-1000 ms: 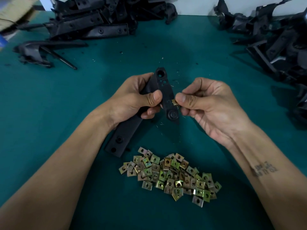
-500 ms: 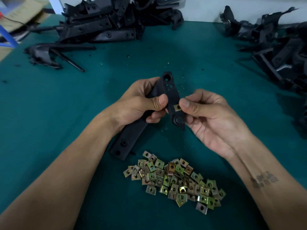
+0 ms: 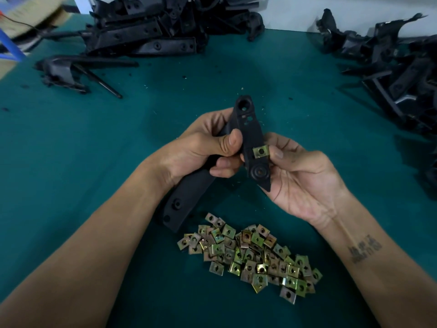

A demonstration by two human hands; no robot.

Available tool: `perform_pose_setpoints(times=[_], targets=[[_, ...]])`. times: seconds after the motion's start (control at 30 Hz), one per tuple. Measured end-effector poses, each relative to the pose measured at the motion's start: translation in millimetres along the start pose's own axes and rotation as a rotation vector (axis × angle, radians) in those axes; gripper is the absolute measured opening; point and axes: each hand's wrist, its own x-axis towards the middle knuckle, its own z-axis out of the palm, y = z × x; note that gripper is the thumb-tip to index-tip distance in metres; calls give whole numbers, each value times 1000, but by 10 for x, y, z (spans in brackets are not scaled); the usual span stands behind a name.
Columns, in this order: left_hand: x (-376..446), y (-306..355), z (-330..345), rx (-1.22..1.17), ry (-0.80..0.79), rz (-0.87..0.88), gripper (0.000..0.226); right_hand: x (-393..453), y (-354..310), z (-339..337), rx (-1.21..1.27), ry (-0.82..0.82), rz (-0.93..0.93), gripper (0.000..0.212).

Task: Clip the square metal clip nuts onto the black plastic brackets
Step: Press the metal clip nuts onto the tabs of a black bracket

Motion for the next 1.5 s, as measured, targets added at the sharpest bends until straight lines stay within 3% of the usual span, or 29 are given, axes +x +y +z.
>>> perform_pose_setpoints(times=[0.07, 0.17, 0.3, 0.4, 0.53, 0.63, 0.7, 0.77, 0.87, 0.97, 1.07, 1.23, 1.5], targets=[[-6, -1, 5, 28, -48, -25, 31, -21, 0, -10, 28, -71, 43, 52], [4, -17, 20, 25, -95, -78, 31, -27, -27, -12, 28, -98, 110, 111], [8, -31, 18, 95, -116, -105, 39, -38, -60, -37, -180, -54, 143, 123], [27, -15, 24, 58, -106, -47, 32, -39, -14, -10, -201, -40, 61, 112], [14, 84, -11, -119, 10, 51, 20, 7, 91, 20, -193, 6, -105, 48], [-65, 159, -77, -174, 114, 95, 40, -6, 148, 61, -709, 53, -169, 4], [-99, 178, -97, -211, 168, 125, 52, -36, 191, 86, -1120, -27, -157, 7], [-102, 176, -94, -229, 189, 145, 49, -51, 232, 119, -1396, -66, -114, 15], [-73, 155, -72, -218, 152, 125, 37, -52, 259, 174, -1612, -85, -101, 30], [-44, 144, -53, -203, 92, 96, 24, -48, 253, 244, -1716, -113, -81, 23], [-40, 138, -46, -190, 93, 86, 24, -48, 235, 297, -1744, -90, -48, 11], [-43, 139, -51, -167, 89, 77, 20, -84, 200, 304, -1672, -92, -35, 21], [-34, 131, -85, -124, 92, 88, 17, -63, 221, 236, -1125, -30, -53, 15]])
